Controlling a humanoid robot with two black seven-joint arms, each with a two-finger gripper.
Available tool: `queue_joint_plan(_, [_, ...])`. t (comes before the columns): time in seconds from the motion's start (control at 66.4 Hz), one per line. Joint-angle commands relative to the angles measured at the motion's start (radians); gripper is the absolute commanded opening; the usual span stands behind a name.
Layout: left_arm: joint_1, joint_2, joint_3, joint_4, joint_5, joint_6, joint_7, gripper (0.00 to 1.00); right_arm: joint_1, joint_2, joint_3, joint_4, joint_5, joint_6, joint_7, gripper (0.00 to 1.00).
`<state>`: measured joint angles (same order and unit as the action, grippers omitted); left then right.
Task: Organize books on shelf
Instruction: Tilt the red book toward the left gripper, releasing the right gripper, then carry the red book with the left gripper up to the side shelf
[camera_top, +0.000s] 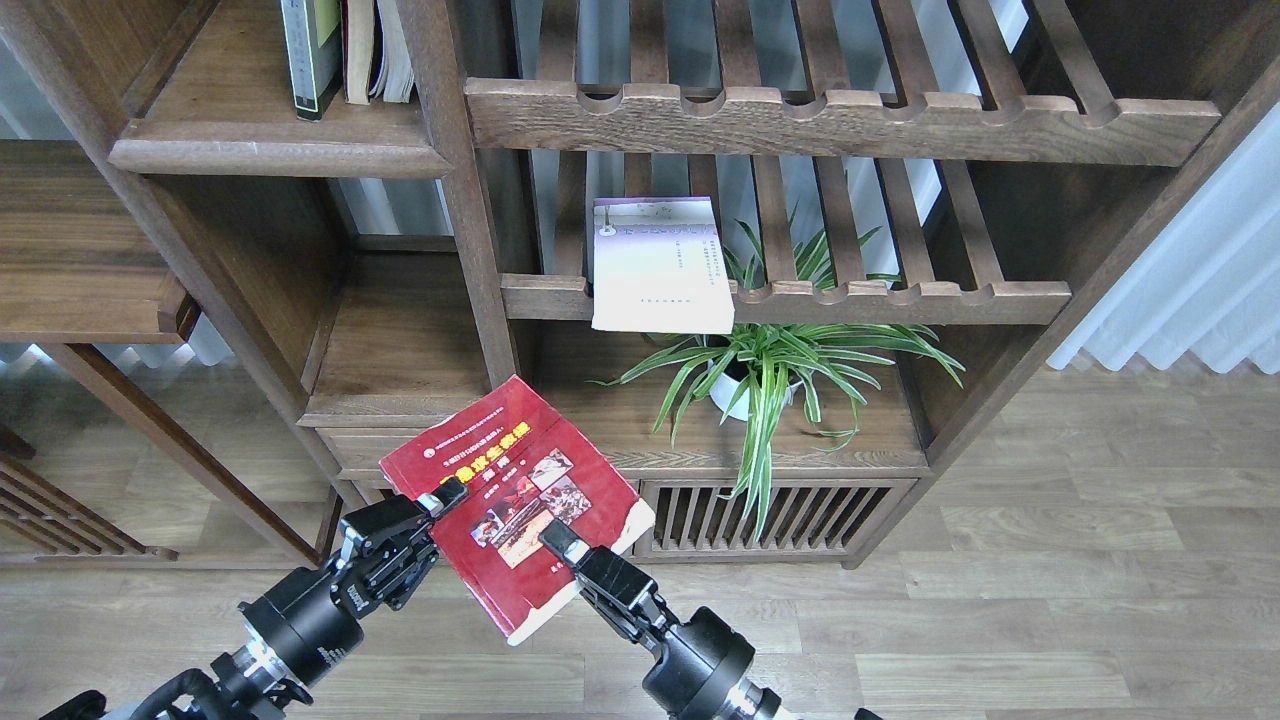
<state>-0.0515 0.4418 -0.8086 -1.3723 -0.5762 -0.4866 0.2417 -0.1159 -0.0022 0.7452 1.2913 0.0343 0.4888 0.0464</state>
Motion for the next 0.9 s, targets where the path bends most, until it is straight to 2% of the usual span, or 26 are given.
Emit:
queue_joint_plan(0.0, [0.002, 0.003, -0.047, -0.008, 0.004, -0.002, 0.002, 0.05, -0.007, 0.002, -0.004, -0.001, -0.022, 0.000, -0.010, 0.77])
queue_joint_plan(0.03, [0.008, 0.011, -0.058, -0.008, 0.004, -0.002, 0.002, 0.05, -0.007, 0.002, -0.004, -0.001, -0.022, 0.000, -0.010, 0.82])
queue_joint_plan(0.045, [0.021, 0.037, -0.082, -0.010, 0.009, -0.002, 0.002, 0.05, -0.008, 0.002, -0.003, -0.001, -0.021, 0.000, -0.010, 0.89])
queue_joint_plan(0.181, [0.022, 0.110, -0.113, -0.010, 0.015, -0.002, 0.002, 0.04, -0.010, 0.002, 0.000, -0.001, -0.019, 0.000, -0.010, 0.91])
queue_joint_plan(0.271, [0.022, 0.179, -0.150, -0.010, 0.018, -0.002, -0.002, 0.04, -0.011, 0.002, 0.008, -0.010, -0.016, 0.000, -0.008, 0.99])
queue_joint_plan(0.482, [-0.018, 0.328, -0.276, -0.010, 0.018, -0.002, -0.021, 0.05, -0.013, 0.002, 0.031, -0.035, 0.007, 0.000, 0.004, 0.99])
queue_joint_plan(0.527, [-0.045, 0.367, -0.296, -0.010, 0.018, -0.002, -0.041, 0.05, -0.013, 0.002, 0.039, -0.047, 0.016, 0.000, 0.004, 0.99])
queue_joint_plan(0.587, [-0.091, 0.434, -0.323, -0.010, 0.018, -0.002, -0.096, 0.05, -0.005, 0.002, 0.048, -0.075, 0.024, 0.000, 0.004, 0.99])
queue_joint_plan(0.662, [-0.143, 0.485, -0.345, -0.010, 0.016, -0.002, -0.128, 0.04, -0.004, 0.002, 0.048, -0.089, 0.027, 0.000, 0.003, 0.99])
queue_joint_plan(0.888, [-0.320, 0.589, -0.353, -0.008, 0.016, -0.002, -0.122, 0.04, -0.007, 0.002, 0.046, -0.101, 0.026, 0.000, 0.003, 0.99])
